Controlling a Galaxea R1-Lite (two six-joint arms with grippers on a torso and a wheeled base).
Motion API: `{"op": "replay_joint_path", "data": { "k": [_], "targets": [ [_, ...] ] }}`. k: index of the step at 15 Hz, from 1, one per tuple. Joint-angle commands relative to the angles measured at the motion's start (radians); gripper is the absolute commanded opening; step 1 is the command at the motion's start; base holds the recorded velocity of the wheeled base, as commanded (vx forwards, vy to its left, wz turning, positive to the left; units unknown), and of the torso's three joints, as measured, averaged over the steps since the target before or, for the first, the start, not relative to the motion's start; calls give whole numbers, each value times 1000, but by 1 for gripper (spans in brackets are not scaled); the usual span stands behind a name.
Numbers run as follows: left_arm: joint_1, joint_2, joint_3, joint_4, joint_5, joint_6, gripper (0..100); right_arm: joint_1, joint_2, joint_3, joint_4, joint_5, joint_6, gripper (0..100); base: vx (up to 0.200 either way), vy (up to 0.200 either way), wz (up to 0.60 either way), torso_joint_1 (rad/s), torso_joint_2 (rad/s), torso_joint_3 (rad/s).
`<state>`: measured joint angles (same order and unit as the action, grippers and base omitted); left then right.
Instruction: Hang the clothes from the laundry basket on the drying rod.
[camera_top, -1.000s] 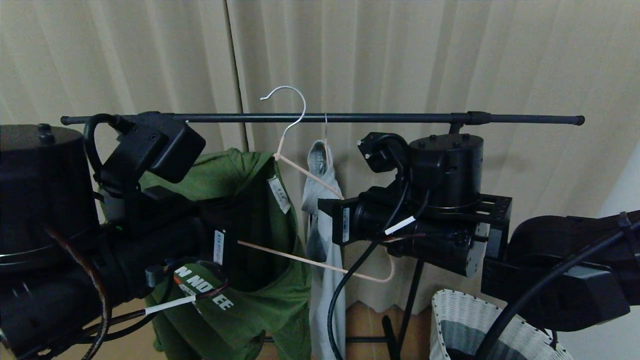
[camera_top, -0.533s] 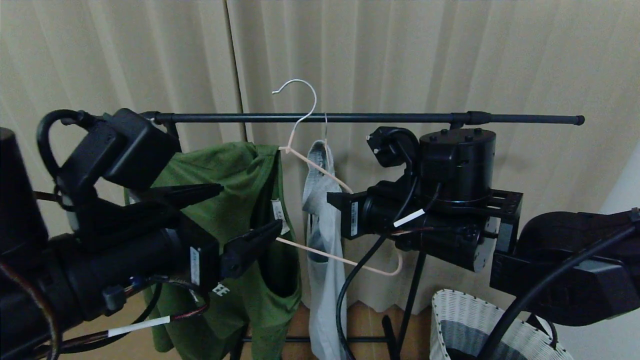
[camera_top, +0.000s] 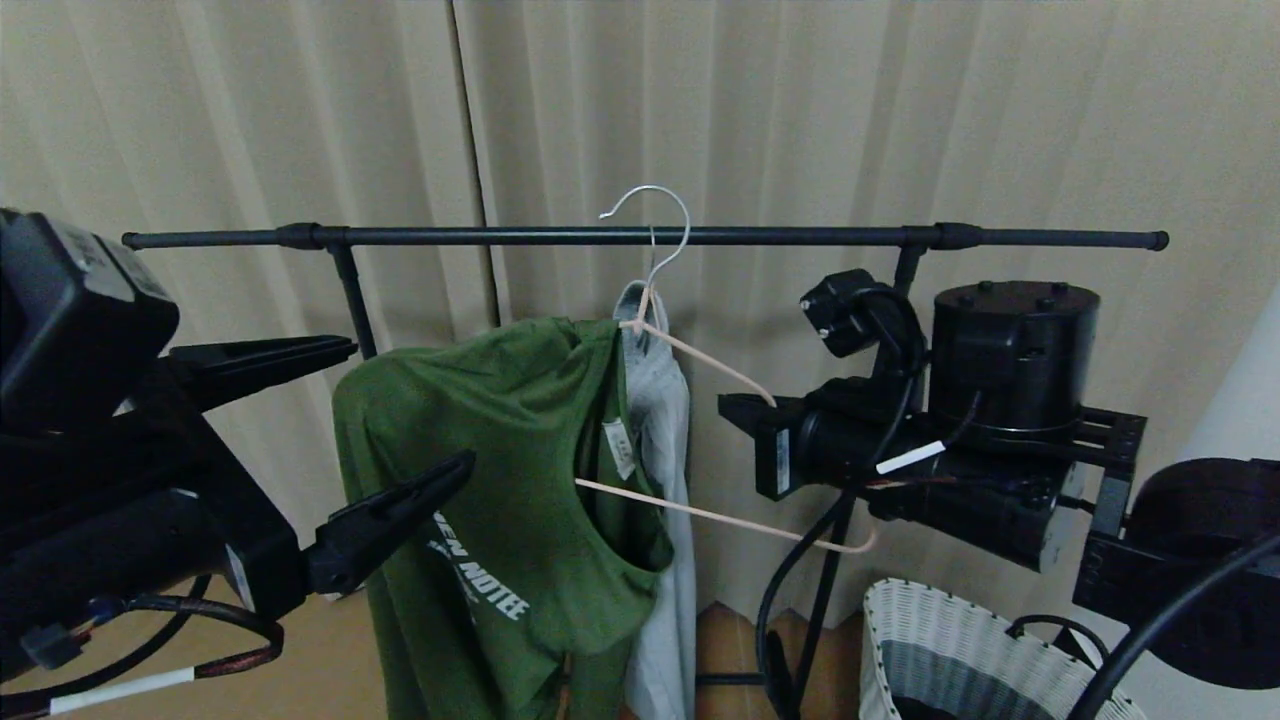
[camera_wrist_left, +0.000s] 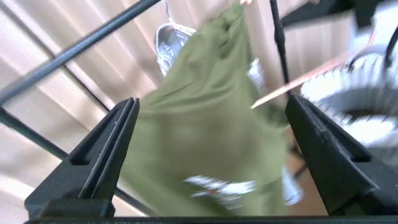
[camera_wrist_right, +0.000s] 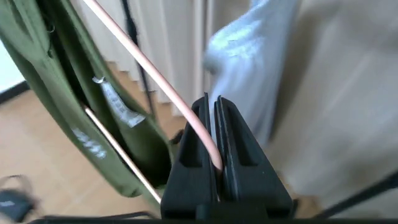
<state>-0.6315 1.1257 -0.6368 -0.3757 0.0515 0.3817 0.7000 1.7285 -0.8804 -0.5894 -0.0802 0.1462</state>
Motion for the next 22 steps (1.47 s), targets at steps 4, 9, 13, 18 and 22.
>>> {"op": "replay_joint_path", "data": {
  "k": [4,9,13,18,22],
  "targets": [
    [73,51,26,3,-131,206,100,-20,-69,205,-187,5,-146,0,0,0,0,0,0,0],
    [73,198,-35,-2,-183,272,100,-16,-89,239,-224,56,-197,0,0,0,0,0,0,0],
    [73,267,-92,-5,-183,272,100,19,-116,267,-244,69,-203,0,0,0,0,0,0,0],
    [72,286,-96,-5,-183,273,0,39,-118,268,-260,76,-209,0,0,0,0,0,0,0],
    [72,286,-95,-5,-185,273,0,39,-118,267,-260,80,-209,0,0,0,0,0,0,0]
  ]
}}
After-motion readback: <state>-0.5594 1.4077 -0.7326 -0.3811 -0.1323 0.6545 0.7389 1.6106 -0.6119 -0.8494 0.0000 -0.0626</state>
